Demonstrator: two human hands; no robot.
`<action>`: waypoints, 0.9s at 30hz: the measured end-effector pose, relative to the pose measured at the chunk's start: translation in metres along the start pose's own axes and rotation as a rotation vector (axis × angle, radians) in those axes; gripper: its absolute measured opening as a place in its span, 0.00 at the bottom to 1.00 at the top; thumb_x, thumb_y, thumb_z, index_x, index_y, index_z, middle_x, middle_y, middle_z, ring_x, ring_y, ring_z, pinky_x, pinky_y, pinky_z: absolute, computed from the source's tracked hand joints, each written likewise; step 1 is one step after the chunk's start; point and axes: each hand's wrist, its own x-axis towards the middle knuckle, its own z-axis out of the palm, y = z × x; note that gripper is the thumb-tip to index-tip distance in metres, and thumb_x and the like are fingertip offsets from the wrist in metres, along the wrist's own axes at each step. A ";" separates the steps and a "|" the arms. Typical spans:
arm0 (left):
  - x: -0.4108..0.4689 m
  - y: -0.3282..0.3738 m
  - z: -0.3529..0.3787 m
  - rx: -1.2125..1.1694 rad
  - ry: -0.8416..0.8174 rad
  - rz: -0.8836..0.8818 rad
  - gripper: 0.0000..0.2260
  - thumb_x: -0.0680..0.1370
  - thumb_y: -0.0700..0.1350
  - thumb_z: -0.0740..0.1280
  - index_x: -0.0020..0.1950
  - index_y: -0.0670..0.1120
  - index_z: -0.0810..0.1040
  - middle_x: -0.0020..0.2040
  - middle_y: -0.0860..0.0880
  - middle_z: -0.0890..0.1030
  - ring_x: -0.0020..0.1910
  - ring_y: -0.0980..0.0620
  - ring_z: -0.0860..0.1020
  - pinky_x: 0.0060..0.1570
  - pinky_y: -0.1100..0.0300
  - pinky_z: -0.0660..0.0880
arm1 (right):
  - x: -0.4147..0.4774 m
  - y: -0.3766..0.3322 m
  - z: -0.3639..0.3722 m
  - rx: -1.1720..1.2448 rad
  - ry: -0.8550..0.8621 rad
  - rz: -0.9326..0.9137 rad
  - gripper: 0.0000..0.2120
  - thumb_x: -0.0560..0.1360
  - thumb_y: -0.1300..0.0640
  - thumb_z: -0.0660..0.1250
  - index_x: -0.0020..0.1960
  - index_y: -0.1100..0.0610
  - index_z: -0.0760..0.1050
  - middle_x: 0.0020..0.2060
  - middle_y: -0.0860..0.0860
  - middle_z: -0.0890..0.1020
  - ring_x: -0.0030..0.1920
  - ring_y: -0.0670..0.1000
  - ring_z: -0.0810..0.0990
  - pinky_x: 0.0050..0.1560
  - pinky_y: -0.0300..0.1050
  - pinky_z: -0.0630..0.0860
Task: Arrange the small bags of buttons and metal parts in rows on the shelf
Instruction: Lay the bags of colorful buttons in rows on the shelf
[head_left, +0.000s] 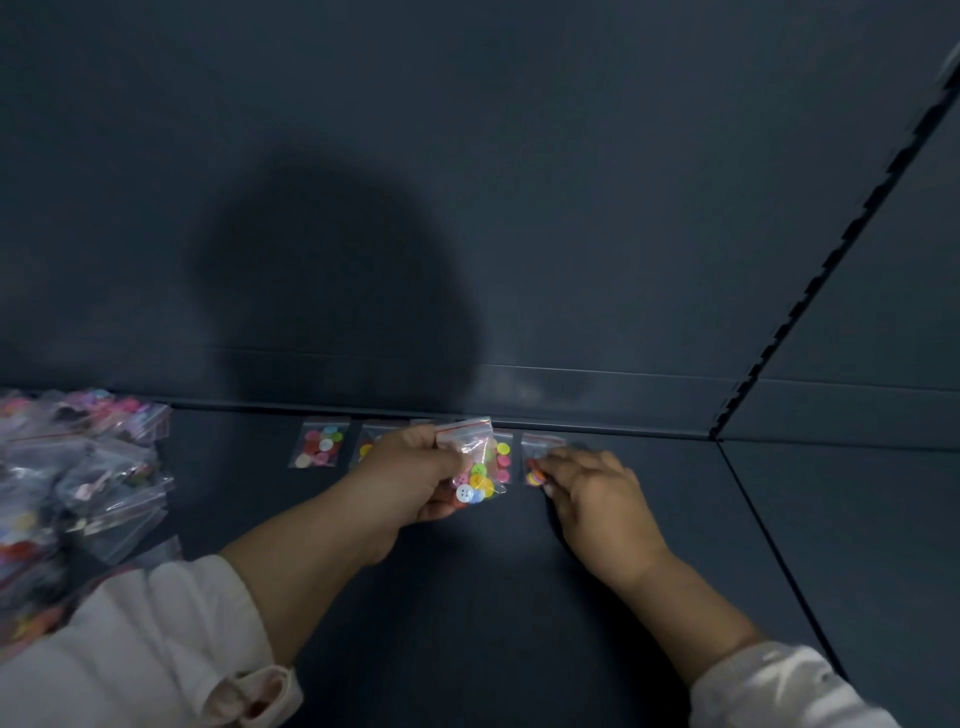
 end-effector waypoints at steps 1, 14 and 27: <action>0.000 0.000 0.001 0.004 -0.005 0.003 0.05 0.77 0.38 0.65 0.47 0.47 0.78 0.35 0.50 0.82 0.31 0.56 0.78 0.34 0.62 0.75 | 0.000 0.000 -0.001 0.005 -0.009 0.003 0.14 0.75 0.56 0.64 0.59 0.49 0.78 0.59 0.46 0.79 0.58 0.55 0.75 0.56 0.47 0.69; 0.003 0.013 0.042 0.004 -0.060 0.105 0.04 0.76 0.36 0.66 0.46 0.44 0.78 0.42 0.46 0.82 0.36 0.54 0.81 0.30 0.66 0.76 | 0.003 -0.038 -0.050 1.239 -0.129 0.504 0.06 0.73 0.66 0.67 0.44 0.56 0.77 0.34 0.51 0.81 0.35 0.48 0.76 0.36 0.39 0.71; 0.021 -0.015 0.057 1.008 0.019 0.644 0.09 0.77 0.45 0.64 0.56 0.47 0.78 0.51 0.51 0.76 0.53 0.51 0.74 0.54 0.57 0.71 | 0.002 0.035 -0.042 0.519 0.074 0.629 0.08 0.71 0.60 0.69 0.48 0.54 0.74 0.38 0.46 0.81 0.41 0.50 0.79 0.40 0.40 0.72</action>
